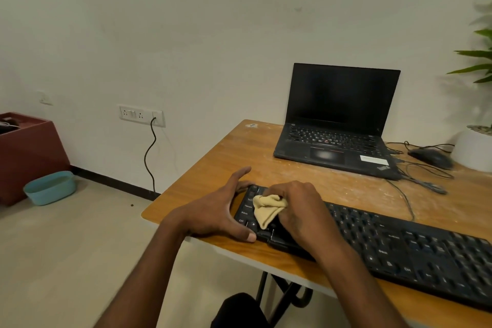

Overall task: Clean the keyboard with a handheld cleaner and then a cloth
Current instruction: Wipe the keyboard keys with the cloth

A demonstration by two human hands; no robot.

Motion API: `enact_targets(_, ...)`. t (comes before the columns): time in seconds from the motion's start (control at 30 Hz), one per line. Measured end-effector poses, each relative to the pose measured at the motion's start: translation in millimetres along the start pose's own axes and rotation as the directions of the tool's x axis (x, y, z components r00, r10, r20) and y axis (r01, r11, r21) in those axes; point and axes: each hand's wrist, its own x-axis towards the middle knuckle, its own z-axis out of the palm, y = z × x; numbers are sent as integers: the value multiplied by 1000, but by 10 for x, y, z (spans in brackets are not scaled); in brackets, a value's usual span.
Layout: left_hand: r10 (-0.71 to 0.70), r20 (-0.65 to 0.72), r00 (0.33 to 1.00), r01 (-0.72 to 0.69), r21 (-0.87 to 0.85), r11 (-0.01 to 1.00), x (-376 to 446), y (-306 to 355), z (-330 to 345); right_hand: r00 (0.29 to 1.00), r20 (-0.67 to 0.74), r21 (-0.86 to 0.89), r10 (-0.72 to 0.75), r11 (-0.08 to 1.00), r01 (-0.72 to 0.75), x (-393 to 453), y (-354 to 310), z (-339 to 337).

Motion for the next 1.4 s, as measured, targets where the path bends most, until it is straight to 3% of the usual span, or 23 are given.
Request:
enact_targets(0.23, -10, -33, 999, 11, 35, 999, -9, 10, 23, 993, 69, 86, -100, 992, 94, 154, -304, 138)
enact_targets(0.53, 9, 3, 1000, -8, -18, 1000, 6, -17, -12, 996, 84, -21, 22, 1000, -20, -146, 73, -140)
enact_targets(0.87, 41, -4, 999, -41, 56, 998, 5, -28, 19, 989, 91, 102, -113, 989, 104, -74, -357, 95)
enact_targets(1.1, 30, 10, 1000, -30, 31, 999, -3, 1, -16, 990, 136, 30, 35, 999, -39, -307, -19, -117)
enact_targets(1.4, 65, -38, 997, -61, 97, 993, -2, -12, 42, 992, 69, 128, -103, 987, 94, -187, -303, 98)
